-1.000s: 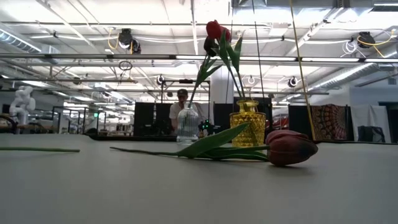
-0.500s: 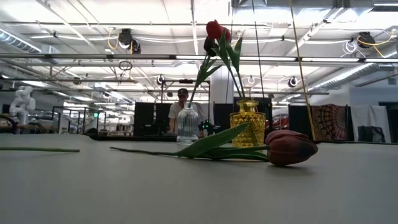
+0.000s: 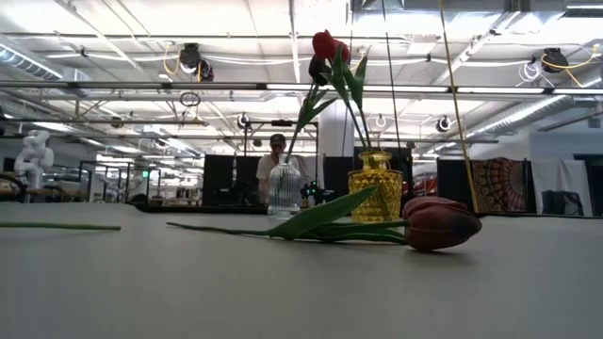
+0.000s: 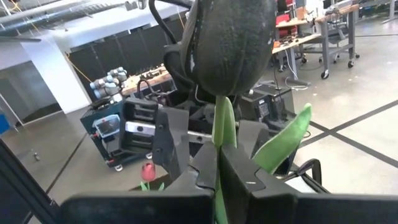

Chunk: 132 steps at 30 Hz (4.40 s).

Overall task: Sort flowers into vase by color
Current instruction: Put the black tulip into the top transparent vase

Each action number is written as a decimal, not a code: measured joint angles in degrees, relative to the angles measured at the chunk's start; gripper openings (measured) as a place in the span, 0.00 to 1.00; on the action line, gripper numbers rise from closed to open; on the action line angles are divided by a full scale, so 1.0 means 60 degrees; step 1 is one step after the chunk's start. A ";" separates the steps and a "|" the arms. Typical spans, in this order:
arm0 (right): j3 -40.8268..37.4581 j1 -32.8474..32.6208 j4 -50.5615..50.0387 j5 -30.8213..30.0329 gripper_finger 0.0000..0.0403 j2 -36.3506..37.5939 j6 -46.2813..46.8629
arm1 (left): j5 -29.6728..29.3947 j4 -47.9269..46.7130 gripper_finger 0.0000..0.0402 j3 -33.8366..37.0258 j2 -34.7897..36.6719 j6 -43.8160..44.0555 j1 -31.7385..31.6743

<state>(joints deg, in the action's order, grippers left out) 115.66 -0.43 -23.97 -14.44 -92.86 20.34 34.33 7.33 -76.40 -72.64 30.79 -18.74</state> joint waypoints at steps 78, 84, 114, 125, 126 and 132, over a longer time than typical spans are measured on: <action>-0.0011 -0.0069 0.0780 -0.0061 0.00 -0.0437 -0.0044 | -0.1244 0.0166 0.02 0.0000 -0.0016 -0.1042 0.0565; -0.0007 -0.0069 0.0694 -0.0040 0.00 -0.0437 -0.0044 | -0.1232 0.0142 0.02 0.0000 -0.0016 -0.1238 0.0565; 0.0000 -0.0281 -0.1779 -0.1013 0.34 0.0804 0.0005 | -0.1451 0.0115 0.02 0.0000 -0.0016 -0.3571 -0.1068; 0.0000 -0.1500 -0.3058 -0.2920 0.34 0.0874 0.0832 | -0.1465 0.0251 0.02 0.0001 -0.0521 -0.4362 -0.2220; 0.0000 -0.1624 -0.3084 -0.3080 0.34 0.0874 0.0911 | -0.1357 0.0305 0.02 0.0004 -0.0646 -0.4440 -0.2279; 0.0000 -0.2317 -0.3136 -0.3845 0.34 0.0871 0.1333 | -0.0635 0.1109 0.02 0.0004 -0.1512 -0.4458 -0.2489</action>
<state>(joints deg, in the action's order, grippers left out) 115.66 -14.33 -42.78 -37.51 -87.64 28.33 30.52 13.99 -76.38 -81.71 4.04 -33.68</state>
